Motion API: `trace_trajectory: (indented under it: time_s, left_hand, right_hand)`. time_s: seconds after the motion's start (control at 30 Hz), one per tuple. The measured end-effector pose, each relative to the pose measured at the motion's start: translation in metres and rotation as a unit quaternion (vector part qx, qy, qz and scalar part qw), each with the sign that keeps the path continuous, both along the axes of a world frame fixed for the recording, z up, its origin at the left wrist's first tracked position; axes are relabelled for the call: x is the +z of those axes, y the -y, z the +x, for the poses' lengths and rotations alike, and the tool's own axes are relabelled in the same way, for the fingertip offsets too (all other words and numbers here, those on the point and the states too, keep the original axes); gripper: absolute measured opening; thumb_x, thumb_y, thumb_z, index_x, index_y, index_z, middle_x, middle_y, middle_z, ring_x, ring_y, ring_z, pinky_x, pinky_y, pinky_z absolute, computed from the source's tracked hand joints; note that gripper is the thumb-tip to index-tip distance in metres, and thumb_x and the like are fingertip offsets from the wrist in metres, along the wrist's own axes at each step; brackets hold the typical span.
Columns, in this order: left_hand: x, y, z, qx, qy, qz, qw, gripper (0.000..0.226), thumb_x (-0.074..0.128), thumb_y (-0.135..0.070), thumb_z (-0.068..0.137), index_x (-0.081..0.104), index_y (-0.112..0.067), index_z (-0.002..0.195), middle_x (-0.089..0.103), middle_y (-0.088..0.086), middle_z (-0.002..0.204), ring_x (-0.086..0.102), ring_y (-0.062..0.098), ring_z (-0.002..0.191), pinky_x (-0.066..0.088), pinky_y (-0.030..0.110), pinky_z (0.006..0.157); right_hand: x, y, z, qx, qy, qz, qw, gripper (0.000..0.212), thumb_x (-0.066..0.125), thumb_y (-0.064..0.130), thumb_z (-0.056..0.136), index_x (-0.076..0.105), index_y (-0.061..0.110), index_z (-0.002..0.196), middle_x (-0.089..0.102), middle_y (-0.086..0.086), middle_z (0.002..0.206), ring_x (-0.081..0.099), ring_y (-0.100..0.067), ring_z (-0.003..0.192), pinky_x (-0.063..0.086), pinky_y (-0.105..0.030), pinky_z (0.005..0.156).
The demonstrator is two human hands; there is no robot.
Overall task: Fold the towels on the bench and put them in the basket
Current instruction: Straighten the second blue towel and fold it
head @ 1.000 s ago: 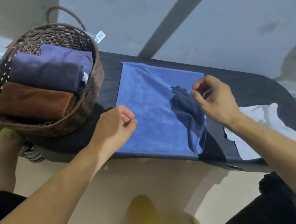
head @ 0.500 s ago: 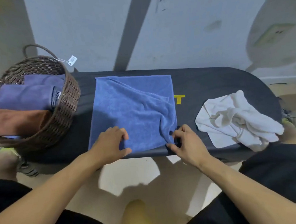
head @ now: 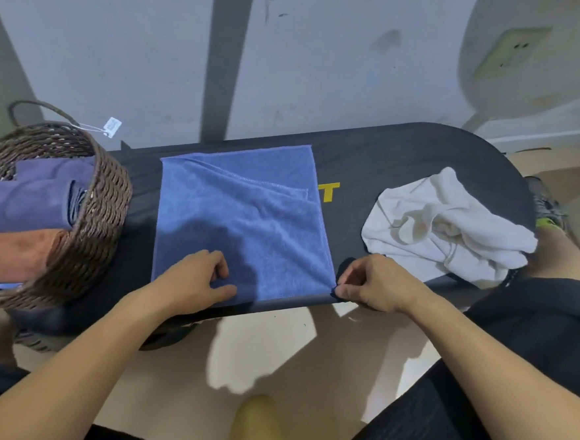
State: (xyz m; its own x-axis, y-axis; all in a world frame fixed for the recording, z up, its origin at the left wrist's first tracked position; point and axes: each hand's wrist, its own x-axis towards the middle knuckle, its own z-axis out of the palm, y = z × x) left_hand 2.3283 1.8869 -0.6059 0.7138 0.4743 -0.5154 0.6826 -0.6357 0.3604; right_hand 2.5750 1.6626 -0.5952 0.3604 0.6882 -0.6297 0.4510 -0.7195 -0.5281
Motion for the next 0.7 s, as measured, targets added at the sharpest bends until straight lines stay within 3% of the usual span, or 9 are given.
trace_trajectory:
  time_s: [0.1, 0.2, 0.3, 0.4, 0.53, 0.6, 0.7]
  left_hand:
    - [0.001, -0.013, 0.018, 0.064, 0.096, 0.084, 0.99, 0.014, 0.066, -0.038, 0.086, 0.06, -0.025, 0.085, 0.063, -0.012, 0.085, 0.06, 0.013, 0.082, 0.046, 0.028, 0.066]
    - [-0.007, -0.028, 0.04, 0.144, 0.223, 0.205, 0.942, 0.024, 0.068, -0.025, 0.086, 0.063, -0.01, 0.104, 0.062, 0.008, 0.107, 0.055, 0.03, 0.102, 0.046, 0.043, 0.088]
    - [-0.02, -0.044, 0.057, 0.181, 0.205, 0.232, 0.934, 0.043, 0.069, -0.029, 0.086, 0.06, -0.006, 0.122, 0.055, 0.016, 0.127, 0.049, 0.036, 0.119, 0.039, 0.048, 0.102]
    - [-0.036, -0.053, 0.059, 0.178, 0.159, 0.227, 0.944, 0.051, 0.062, -0.031, 0.091, 0.054, -0.004, 0.134, 0.046, 0.019, 0.141, 0.039, 0.036, 0.133, 0.031, 0.05, 0.112]
    - [-0.053, -0.051, 0.052, 0.174, 0.155, 0.262, 0.936, 0.051, 0.046, -0.036, 0.096, 0.05, -0.009, 0.139, 0.043, 0.016, 0.148, 0.034, 0.033, 0.141, 0.028, 0.05, 0.116]
    - [-0.055, -0.051, 0.054, 0.173, 0.157, 0.267, 0.935, 0.055, 0.041, -0.039, 0.093, 0.051, -0.009, 0.137, 0.045, 0.015, 0.146, 0.036, 0.032, 0.14, 0.029, 0.049, 0.114]
    - [-0.055, -0.052, 0.055, 0.174, 0.146, 0.273, 0.935, 0.056, 0.038, -0.041, 0.091, 0.051, -0.01, 0.136, 0.046, 0.014, 0.145, 0.036, 0.031, 0.139, 0.027, 0.048, 0.113]
  right_hand:
    - [0.006, -0.012, 0.008, -0.039, 0.029, 0.043, 0.998, 0.014, 0.071, 0.038, 0.087, 0.07, 0.026, 0.08, 0.07, 0.012, 0.076, 0.063, 0.0, 0.069, 0.042, -0.012, 0.058]
    - [0.013, -0.042, 0.015, -0.09, 0.07, 0.119, 0.986, 0.012, 0.067, 0.031, 0.089, 0.068, 0.024, 0.08, 0.066, 0.015, 0.071, 0.06, -0.001, 0.067, 0.041, -0.011, 0.057]
    - [0.016, -0.087, 0.026, -0.079, 0.117, 0.168, 0.976, 0.013, 0.062, 0.03, 0.092, 0.068, 0.021, 0.083, 0.068, 0.01, 0.075, 0.062, -0.009, 0.071, 0.045, -0.023, 0.067]
    - [0.011, -0.136, 0.04, -0.059, 0.127, 0.184, 0.973, 0.008, 0.063, 0.025, 0.091, 0.067, 0.019, 0.091, 0.07, 0.007, 0.083, 0.062, -0.012, 0.078, 0.043, -0.023, 0.07]
    - [-0.005, -0.182, 0.052, 0.056, 0.165, 0.085, 0.981, 0.022, 0.075, 0.033, 0.083, 0.069, 0.018, 0.097, 0.067, 0.006, 0.09, 0.059, -0.013, 0.081, 0.048, -0.026, 0.072]
    - [-0.007, -0.192, 0.053, 0.073, 0.151, 0.053, 0.984, 0.02, 0.079, 0.034, 0.079, 0.072, 0.019, 0.089, 0.068, 0.007, 0.086, 0.061, -0.012, 0.077, 0.049, -0.025, 0.065]
    - [-0.008, -0.198, 0.056, 0.111, 0.147, 0.023, 0.983, 0.012, 0.076, 0.033, 0.081, 0.069, 0.024, 0.078, 0.065, 0.009, 0.079, 0.057, -0.007, 0.069, 0.04, -0.019, 0.052]
